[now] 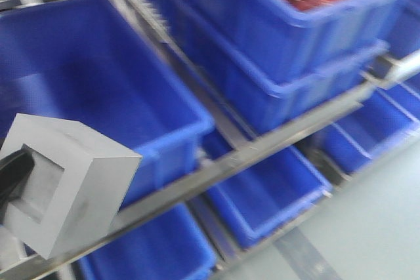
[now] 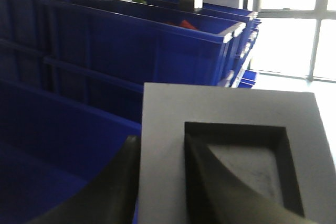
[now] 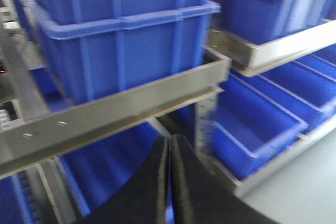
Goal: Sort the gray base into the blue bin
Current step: 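Turn the base to face the empty blue bin on the shelf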
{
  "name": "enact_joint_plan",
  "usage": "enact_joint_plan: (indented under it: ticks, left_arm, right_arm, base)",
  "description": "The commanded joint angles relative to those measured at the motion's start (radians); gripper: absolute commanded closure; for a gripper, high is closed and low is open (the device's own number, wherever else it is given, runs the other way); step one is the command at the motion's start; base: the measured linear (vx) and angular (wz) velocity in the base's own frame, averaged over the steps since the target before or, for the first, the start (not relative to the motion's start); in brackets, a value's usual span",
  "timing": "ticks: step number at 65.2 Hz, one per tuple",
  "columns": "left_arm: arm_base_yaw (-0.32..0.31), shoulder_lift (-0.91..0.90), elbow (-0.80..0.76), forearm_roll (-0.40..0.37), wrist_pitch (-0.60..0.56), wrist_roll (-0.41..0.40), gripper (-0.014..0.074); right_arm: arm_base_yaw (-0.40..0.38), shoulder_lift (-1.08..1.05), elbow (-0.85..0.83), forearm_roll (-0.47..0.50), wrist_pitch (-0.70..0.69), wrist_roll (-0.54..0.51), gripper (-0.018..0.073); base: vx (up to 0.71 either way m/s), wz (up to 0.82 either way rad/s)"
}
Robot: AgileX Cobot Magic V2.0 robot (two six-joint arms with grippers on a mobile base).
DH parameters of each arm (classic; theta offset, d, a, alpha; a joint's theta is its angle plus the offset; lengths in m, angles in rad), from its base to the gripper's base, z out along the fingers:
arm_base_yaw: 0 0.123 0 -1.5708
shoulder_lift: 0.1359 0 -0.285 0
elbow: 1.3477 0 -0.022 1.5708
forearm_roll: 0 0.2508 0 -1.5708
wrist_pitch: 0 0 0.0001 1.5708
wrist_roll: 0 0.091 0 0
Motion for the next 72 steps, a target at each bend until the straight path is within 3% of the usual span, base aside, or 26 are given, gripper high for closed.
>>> enact_joint_plan:
  ticks: [1, 35, 72]
  left_arm:
    - [-0.004, 0.000, -0.031, -0.005, -0.106, -0.012, 0.0603]
    - [-0.004, 0.000, -0.031, -0.005, -0.106, -0.012, 0.0603]
    - [-0.004, 0.000, -0.031, -0.005, -0.106, -0.012, 0.0603]
  right_arm:
    - [0.000, 0.001, 0.000, -0.008, -0.075, -0.009, 0.0564]
    - [0.000, 0.001, 0.000, -0.008, -0.075, -0.009, 0.0564]
    - [0.000, 0.001, 0.000, -0.008, -0.075, -0.009, 0.0564]
  base:
    - [0.18, 0.76]
    - [0.16, 0.68]
    - [0.08, 0.32]
